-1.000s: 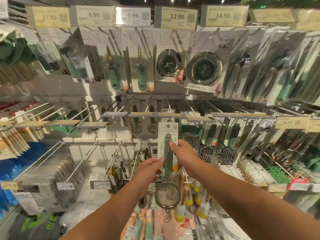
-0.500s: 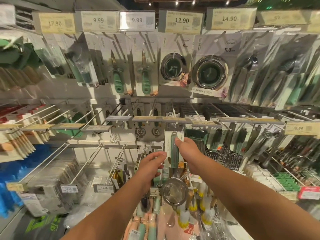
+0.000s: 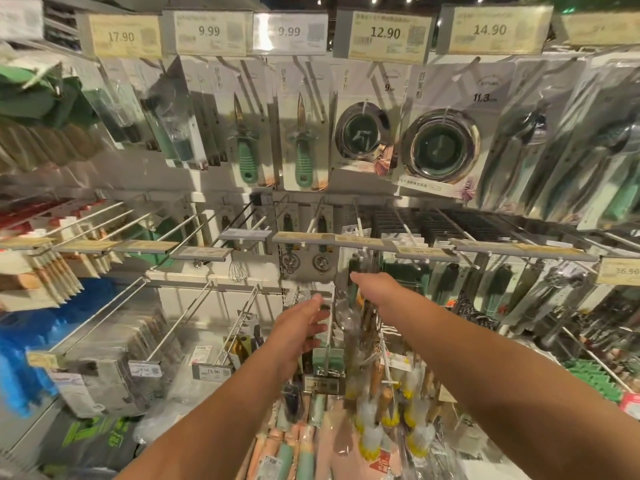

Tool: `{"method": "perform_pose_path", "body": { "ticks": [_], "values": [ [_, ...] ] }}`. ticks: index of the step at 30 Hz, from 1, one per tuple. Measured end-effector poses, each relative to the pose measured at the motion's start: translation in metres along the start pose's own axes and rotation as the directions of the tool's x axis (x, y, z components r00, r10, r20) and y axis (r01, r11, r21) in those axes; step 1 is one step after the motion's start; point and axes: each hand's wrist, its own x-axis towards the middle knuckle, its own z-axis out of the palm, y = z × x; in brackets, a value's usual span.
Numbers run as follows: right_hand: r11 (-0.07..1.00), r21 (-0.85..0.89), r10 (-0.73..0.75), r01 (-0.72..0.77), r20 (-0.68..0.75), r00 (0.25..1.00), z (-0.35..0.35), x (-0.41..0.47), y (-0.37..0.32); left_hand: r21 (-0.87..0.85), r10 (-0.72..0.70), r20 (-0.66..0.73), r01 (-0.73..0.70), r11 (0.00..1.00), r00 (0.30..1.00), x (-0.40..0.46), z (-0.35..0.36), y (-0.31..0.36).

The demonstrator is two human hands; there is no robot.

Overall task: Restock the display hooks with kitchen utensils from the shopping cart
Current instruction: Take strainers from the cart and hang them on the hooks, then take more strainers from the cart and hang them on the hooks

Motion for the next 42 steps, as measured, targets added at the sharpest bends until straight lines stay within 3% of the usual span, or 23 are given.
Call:
{"method": "perform_pose_path", "body": {
  "ticks": [4, 10, 14, 19, 24, 31, 37, 42],
  "values": [
    [0.999, -0.031, 0.018, -0.019, -0.013, 1.0, -0.002, -0.012, 0.01, -0.062, -0.025, 0.044, 0.027, 0.998, 0.999, 0.0, 0.001, 0.001],
    [0.999, -0.033, 0.022, -0.025, -0.091, 0.996, -0.011, -0.042, 0.032, -0.007, -0.044, 0.093, 0.045, 0.999, 0.995, 0.002, -0.008, -0.01],
    [0.997, -0.05, -0.065, 0.058, -0.147, 0.987, -0.021, -0.071, 0.058, 0.161, 0.016, 0.069, -0.027, 0.987, 0.997, -0.004, -0.01, -0.009],
    [0.997, 0.011, -0.067, 0.071, -0.227, 0.972, -0.034, -0.11, 0.1, 0.366, 0.102, 0.208, -0.175, 0.914, 0.973, -0.023, 0.014, -0.019],
    [0.998, 0.054, -0.009, 0.026, -0.285, 0.959, -0.065, -0.152, 0.153, 0.457, 0.013, 0.283, -0.147, 0.877, 0.959, -0.041, 0.049, -0.06],
    [0.984, 0.161, 0.144, -0.078, -0.453, 0.88, -0.145, -0.209, 0.226, 0.538, -0.082, 0.368, -0.14, 0.831, 0.926, -0.074, 0.122, -0.116],
    [0.956, 0.272, 0.247, -0.109, -0.549, 0.799, -0.224, -0.266, 0.295, 0.585, -0.124, 0.503, -0.232, 0.777, 0.855, -0.12, 0.207, -0.153],
    [0.924, 0.352, 0.348, -0.146, -0.622, 0.702, -0.297, -0.333, 0.363, 0.61, -0.24, 0.639, -0.291, 0.737, 0.731, -0.175, 0.299, -0.202]
  ]
}}
